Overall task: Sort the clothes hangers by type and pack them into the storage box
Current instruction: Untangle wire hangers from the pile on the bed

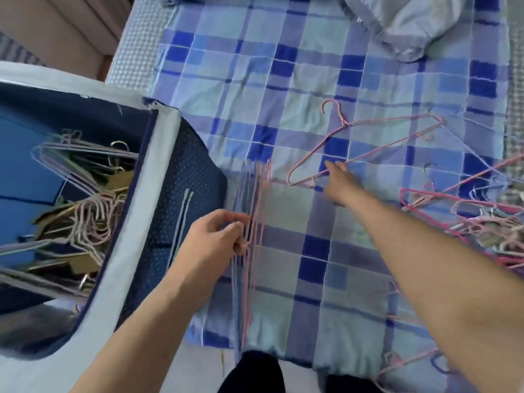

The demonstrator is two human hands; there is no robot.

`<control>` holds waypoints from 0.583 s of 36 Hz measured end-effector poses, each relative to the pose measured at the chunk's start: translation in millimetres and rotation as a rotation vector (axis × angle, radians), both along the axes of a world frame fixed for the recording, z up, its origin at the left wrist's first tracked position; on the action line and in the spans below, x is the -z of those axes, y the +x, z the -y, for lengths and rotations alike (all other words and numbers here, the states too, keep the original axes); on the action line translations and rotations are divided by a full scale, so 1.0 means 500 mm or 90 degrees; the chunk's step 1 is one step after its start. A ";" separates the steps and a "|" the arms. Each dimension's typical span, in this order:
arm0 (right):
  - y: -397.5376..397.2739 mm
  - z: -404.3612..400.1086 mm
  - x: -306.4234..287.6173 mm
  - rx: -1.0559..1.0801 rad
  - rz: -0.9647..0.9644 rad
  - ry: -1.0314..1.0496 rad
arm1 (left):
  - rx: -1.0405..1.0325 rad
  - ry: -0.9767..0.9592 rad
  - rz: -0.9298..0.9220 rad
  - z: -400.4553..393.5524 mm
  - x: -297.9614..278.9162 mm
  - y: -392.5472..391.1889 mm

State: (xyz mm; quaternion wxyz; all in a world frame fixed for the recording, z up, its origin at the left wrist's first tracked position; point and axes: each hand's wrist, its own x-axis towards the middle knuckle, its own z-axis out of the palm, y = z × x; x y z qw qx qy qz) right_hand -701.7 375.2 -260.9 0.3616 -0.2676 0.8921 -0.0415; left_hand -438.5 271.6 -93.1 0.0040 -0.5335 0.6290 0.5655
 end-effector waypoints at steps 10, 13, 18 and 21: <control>0.075 -0.025 0.057 -0.135 -0.150 0.011 | -0.051 0.047 0.020 0.031 0.028 0.024; 0.084 -0.065 -0.014 -0.068 -0.211 -0.052 | -0.040 0.074 -0.013 0.033 -0.007 0.035; 0.097 -0.145 -0.197 0.002 -0.307 -0.259 | -0.003 0.103 -0.066 0.011 -0.064 0.039; 0.115 -0.188 -0.327 0.043 -0.305 -0.311 | 0.039 0.098 -0.090 -0.018 -0.102 0.032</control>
